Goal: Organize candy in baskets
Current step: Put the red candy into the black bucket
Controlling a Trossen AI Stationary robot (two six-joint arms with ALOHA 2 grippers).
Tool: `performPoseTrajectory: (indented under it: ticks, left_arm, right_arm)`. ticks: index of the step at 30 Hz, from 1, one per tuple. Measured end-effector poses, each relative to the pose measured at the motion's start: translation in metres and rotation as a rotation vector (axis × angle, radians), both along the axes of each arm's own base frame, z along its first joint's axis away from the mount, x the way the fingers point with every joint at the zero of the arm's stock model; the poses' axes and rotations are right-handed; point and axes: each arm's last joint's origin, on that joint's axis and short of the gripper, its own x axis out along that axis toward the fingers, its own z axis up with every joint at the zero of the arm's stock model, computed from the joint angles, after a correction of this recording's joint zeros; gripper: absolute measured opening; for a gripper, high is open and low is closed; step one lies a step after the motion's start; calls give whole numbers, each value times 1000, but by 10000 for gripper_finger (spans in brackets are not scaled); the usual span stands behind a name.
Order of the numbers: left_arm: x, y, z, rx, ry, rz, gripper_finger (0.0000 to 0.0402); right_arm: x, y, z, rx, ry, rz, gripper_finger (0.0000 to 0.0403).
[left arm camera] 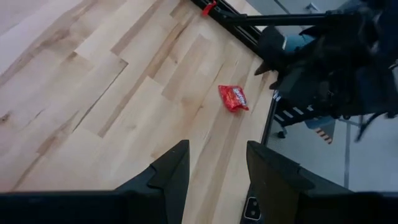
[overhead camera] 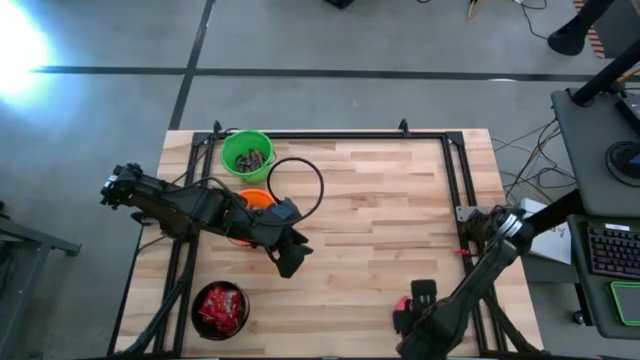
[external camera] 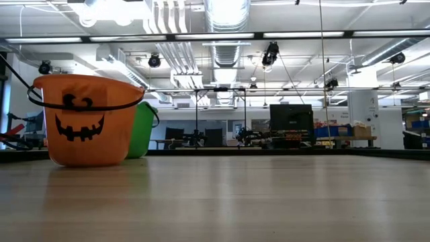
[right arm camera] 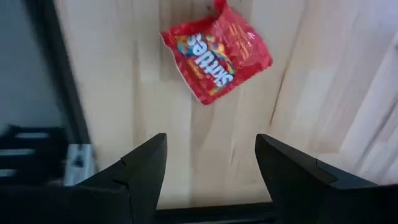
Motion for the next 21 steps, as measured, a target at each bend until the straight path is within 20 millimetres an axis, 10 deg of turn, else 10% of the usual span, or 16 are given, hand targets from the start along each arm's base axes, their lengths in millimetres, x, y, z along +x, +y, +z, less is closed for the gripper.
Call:
performPoseTrajectory:
  ticks: [21]
  left_arm:
    - [7, -2, 10, -62, -119, 25, 141]
  right_arm:
    - [2, 6, -37, -20, -102, 220, 237]
